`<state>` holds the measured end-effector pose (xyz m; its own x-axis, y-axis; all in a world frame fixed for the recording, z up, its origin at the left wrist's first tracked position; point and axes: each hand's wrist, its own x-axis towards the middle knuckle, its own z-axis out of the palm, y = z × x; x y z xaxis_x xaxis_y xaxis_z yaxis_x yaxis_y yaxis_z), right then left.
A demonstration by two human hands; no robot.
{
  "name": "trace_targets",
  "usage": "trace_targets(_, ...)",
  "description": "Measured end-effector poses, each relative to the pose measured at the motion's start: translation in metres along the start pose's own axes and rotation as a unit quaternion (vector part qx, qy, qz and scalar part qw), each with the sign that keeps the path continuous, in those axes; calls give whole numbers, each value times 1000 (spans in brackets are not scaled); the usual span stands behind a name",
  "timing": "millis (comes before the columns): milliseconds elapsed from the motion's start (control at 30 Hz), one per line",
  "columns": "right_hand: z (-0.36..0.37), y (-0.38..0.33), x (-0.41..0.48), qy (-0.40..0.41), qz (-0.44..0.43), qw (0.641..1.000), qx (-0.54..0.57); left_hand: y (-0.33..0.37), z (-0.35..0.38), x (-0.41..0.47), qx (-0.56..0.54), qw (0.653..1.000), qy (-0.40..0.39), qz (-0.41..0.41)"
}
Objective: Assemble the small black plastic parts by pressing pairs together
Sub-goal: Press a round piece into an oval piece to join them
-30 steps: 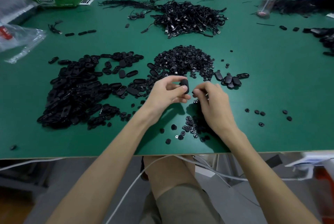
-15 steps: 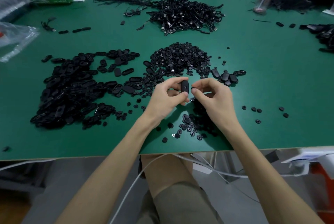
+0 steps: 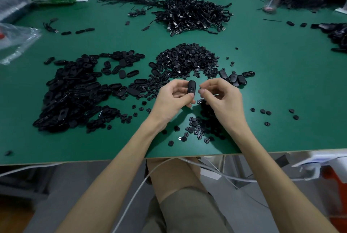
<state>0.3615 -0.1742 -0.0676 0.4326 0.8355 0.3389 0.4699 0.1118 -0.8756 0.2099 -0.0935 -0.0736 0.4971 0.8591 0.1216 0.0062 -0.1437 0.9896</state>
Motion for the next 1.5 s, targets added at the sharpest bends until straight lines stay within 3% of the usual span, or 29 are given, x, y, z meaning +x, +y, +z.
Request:
trace_targets(333, -1, -1, 0, 5, 1, 1000, 31, -1, 1, 0, 5, 1000, -4, 16)
trace_targets(967, 5, 4, 0, 1, -53, 995, -82, -2, 2, -1, 72, 996, -35, 35)
trace_targets(1500, 5, 4, -2, 21, -109, 987, -114, -3, 1, 0, 45, 998, -36, 30)
